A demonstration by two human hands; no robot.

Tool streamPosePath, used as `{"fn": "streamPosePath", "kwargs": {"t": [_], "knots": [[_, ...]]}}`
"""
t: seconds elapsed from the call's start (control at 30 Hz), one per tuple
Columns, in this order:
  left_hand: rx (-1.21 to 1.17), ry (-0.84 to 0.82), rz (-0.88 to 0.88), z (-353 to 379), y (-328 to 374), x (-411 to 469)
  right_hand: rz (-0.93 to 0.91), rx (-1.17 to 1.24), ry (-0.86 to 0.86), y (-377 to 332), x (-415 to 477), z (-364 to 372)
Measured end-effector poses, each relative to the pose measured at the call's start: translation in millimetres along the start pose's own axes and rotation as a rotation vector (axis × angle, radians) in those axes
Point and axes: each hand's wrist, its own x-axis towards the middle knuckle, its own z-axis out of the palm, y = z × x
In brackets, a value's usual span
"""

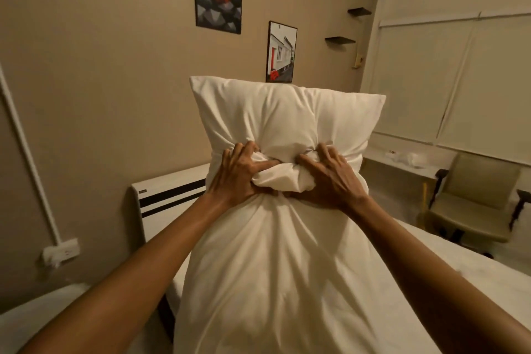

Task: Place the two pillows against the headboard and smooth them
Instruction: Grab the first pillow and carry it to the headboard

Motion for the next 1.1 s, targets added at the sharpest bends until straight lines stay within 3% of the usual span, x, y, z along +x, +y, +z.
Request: {"fn": "streamPosePath", "kwargs": {"t": [0.37, 0.53, 0.87, 1.1], "knots": [[0.098, -0.054, 0.106, 108.4, -98.9, 67.0, 0.127, 0.027, -0.031, 24.7, 86.0, 137.4], [0.045, -0.089, 0.107, 162.9, -147.9, 85.9, 0.152, 0.024, -0.075, 31.4, 121.1, 196.9], [-0.113, -0.199, 0.273, 311.2, -263.3, 130.5, 0.360, -0.014, -0.186, 26.9, 179.7, 337.4], [-0.230, -0.396, 0.347, 417.3, -332.6, 124.0, 0.566, 0.062, -0.321, -1.9, 198.0, 446.0]]}}
